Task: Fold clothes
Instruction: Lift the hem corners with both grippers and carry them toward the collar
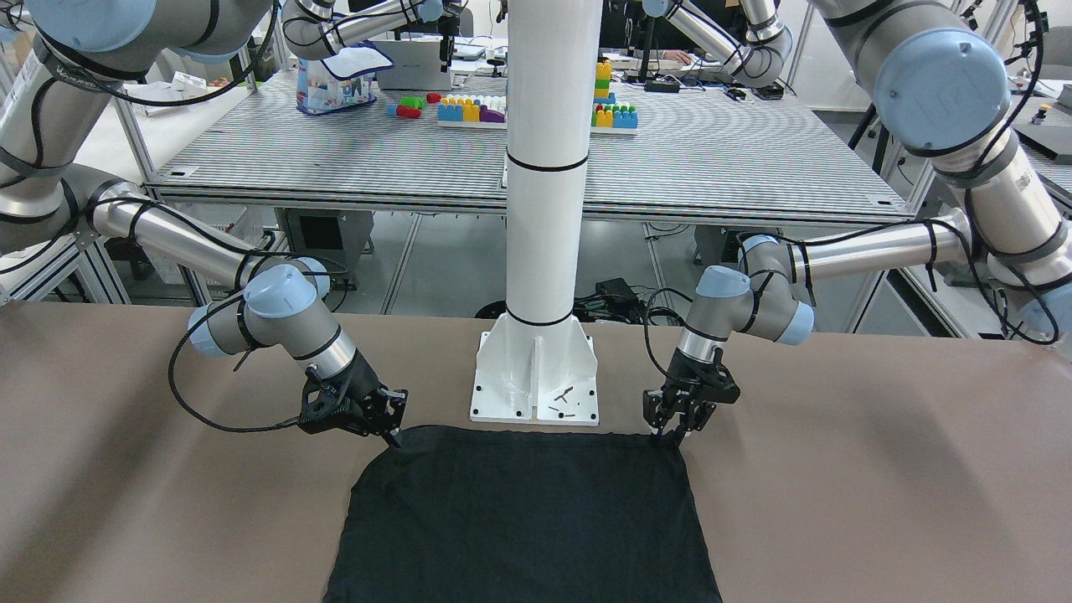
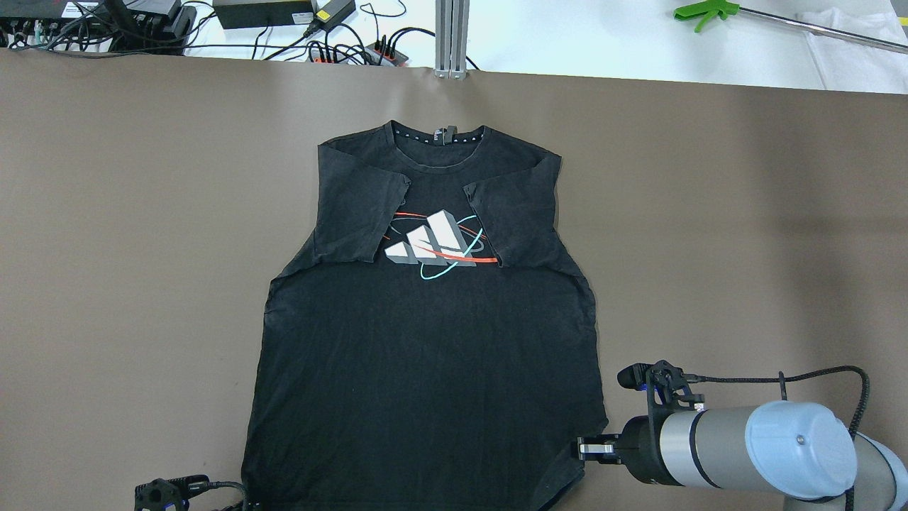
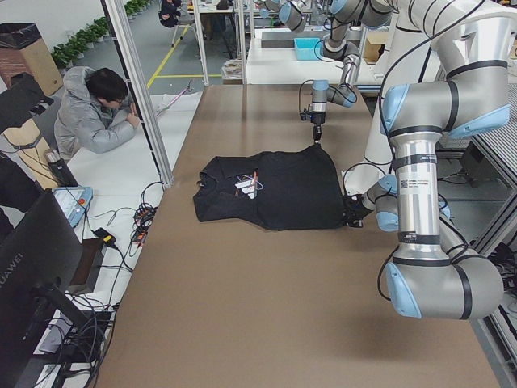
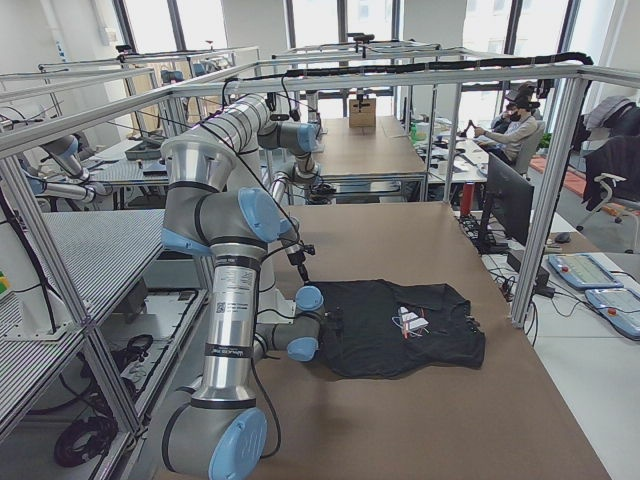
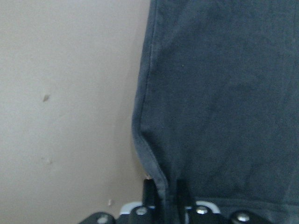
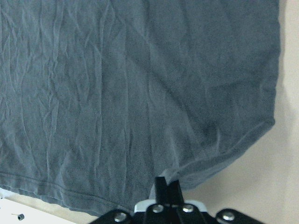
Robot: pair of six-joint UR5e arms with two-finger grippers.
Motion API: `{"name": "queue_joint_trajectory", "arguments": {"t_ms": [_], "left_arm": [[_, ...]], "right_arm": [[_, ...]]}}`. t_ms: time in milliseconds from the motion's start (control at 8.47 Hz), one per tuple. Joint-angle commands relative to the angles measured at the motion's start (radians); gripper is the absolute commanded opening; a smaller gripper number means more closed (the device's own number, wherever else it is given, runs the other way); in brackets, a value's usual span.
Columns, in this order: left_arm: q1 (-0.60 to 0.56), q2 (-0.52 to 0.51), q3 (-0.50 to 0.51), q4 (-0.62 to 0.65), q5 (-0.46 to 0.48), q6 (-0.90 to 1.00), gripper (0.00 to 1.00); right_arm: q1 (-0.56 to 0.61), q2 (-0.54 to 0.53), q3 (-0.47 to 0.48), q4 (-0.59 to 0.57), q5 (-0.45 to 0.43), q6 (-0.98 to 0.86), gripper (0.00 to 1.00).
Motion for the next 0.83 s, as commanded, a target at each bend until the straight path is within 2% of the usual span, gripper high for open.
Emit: {"name": "queue_joint_trajectory", "arguments": {"t_ms": [0,236,354,472,590,709], "left_arm": [[-0.005,0.008,-0.040,0.001,-0.004,0.003,0.00],[-0.018,0.013,-0.123,0.002,-0.003,0.003,0.00],[-0.075,0.046,-0.201,0.002,-0.018,0.011,0.00],[-0.091,0.073,-0.255,-0.001,-0.023,0.012,0.00],[-0.091,0.071,-0.279,-0.004,-0.021,0.012,0.00],[-0.088,0.070,-0.333,-0.004,-0.039,0.014,0.00]], "right_arm": [[0.000,0.000,0.003,0.000,0.003,0.000,0.00],[0.003,-0.002,0.030,0.002,0.005,-0.002,0.00],[0.006,-0.003,0.047,0.000,0.014,-0.002,0.00],[0.017,-0.002,0.064,0.002,0.064,0.000,0.00],[0.021,-0.017,0.080,0.030,0.093,0.014,0.00],[0.028,-0.072,0.107,0.128,0.145,0.014,0.00]]}}
